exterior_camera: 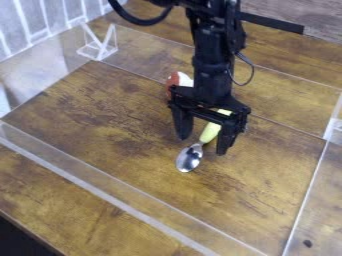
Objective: Move the green spoon to the left
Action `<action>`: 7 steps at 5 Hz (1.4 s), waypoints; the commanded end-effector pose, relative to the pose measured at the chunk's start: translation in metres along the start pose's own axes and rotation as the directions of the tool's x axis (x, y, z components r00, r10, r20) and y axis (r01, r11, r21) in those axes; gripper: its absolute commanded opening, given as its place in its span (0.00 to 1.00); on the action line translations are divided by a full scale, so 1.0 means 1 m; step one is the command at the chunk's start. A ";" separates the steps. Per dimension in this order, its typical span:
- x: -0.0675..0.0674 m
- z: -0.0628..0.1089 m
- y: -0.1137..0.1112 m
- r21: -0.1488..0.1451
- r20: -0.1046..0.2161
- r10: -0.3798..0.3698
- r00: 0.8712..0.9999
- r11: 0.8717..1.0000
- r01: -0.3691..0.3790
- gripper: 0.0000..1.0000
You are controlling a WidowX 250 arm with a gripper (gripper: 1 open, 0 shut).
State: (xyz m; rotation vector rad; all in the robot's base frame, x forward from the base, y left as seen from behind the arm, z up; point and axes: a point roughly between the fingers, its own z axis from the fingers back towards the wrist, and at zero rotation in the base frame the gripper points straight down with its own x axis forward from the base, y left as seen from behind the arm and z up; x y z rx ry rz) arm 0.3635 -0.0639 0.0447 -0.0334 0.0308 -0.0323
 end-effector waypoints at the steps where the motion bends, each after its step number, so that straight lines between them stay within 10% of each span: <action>1: 0.021 0.012 -0.011 -0.021 0.076 0.001 0.997 1.000 0.001 1.00; 3: 0.043 0.002 -0.012 -0.041 0.085 0.050 0.995 0.998 -0.047 1.00; 4: 0.051 0.001 -0.012 -0.049 0.083 0.082 0.993 0.996 -0.078 0.00; 7: 0.051 -0.004 -0.025 -0.055 0.073 0.061 0.995 0.997 -0.057 0.00</action>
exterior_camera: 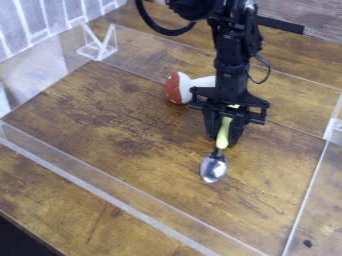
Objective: Move the green spoon to the left
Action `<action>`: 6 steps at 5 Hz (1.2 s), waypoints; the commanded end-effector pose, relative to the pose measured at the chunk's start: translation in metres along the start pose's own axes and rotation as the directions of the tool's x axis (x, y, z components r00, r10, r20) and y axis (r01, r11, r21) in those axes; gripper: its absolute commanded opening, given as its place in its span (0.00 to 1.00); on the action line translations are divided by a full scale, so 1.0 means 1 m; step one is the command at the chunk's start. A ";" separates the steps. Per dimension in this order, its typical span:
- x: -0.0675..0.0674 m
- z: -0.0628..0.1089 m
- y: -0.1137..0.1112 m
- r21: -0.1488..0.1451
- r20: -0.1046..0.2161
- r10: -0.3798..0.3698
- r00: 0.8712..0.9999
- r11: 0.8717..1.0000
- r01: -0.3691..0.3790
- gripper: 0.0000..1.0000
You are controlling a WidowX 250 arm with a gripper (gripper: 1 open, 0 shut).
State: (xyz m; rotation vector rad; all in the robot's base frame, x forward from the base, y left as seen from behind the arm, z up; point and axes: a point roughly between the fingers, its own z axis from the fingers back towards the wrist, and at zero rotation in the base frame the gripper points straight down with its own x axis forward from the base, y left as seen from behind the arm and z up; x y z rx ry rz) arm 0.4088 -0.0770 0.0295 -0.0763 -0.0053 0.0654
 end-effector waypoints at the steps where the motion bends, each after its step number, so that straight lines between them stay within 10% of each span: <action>1: 0.007 0.015 -0.012 -0.013 0.028 -0.074 0.997 0.997 0.074 0.00; 6: 0.016 0.033 0.025 -0.041 0.004 -0.183 0.983 0.982 0.183 0.00</action>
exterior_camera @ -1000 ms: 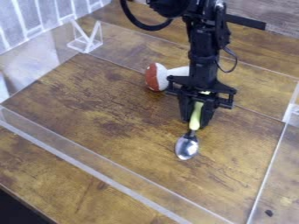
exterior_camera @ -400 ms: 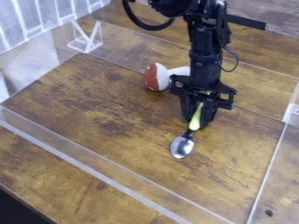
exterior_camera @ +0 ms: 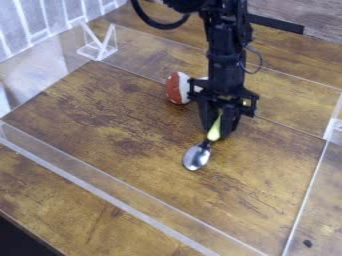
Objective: Move the green spoon to the left
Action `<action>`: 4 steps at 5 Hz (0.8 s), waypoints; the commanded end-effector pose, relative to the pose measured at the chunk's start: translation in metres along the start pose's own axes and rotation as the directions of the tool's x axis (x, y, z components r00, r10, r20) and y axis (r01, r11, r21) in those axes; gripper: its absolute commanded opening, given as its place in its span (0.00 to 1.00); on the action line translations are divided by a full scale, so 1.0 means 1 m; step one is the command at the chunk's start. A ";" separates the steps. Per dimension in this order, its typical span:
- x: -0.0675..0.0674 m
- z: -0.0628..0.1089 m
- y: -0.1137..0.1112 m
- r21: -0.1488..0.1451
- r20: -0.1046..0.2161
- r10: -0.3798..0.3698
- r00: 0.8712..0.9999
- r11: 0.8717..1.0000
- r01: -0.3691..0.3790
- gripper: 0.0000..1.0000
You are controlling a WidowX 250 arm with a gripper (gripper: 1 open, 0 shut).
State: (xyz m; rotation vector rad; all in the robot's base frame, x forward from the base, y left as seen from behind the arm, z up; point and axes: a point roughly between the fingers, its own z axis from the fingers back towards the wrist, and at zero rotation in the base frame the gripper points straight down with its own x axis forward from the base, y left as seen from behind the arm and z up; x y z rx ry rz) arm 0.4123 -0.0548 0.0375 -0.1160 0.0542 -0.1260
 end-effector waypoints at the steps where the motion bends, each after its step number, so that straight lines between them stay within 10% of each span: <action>1: 0.019 0.028 0.010 -0.010 0.067 -0.025 0.997 1.000 0.026 0.00; 4: 0.002 0.053 0.016 -0.002 0.079 -0.080 0.994 0.997 0.081 0.00</action>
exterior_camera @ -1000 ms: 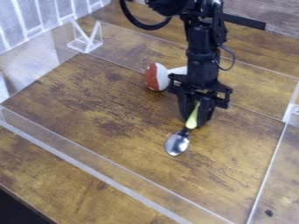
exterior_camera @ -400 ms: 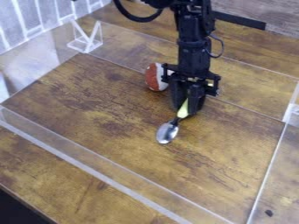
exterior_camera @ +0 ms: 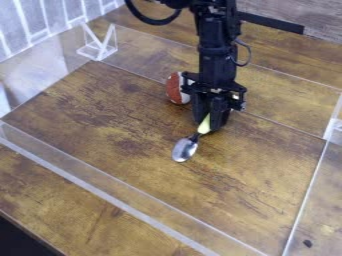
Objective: Move the green spoon to the left
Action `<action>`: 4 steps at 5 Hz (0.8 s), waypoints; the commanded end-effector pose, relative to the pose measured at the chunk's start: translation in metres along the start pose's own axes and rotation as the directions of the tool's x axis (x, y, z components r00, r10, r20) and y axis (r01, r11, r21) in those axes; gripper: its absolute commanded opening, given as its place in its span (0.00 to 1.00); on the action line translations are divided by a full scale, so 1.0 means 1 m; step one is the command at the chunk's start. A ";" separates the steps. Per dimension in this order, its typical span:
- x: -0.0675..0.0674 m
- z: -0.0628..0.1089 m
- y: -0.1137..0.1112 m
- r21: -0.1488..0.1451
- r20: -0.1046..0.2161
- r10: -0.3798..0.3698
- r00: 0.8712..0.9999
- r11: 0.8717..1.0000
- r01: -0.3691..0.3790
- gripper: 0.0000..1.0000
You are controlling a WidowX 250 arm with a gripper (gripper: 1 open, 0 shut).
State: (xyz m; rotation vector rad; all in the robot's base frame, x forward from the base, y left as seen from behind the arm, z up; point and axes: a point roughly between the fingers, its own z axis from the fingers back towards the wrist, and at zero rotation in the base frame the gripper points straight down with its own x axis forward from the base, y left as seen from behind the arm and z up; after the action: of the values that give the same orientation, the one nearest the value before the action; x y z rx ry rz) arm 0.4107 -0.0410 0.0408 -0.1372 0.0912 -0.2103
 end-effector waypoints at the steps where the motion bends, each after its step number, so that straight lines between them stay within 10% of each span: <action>1: -0.010 0.057 0.003 0.025 0.120 -0.016 0.993 1.000 0.013 0.00; 4: -0.023 0.097 0.031 0.020 0.187 0.219 0.958 0.974 -0.227 0.00</action>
State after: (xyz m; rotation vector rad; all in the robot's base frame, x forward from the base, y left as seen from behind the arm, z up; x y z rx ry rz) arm 0.3994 -0.0027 0.0823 -0.1117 0.0565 0.0114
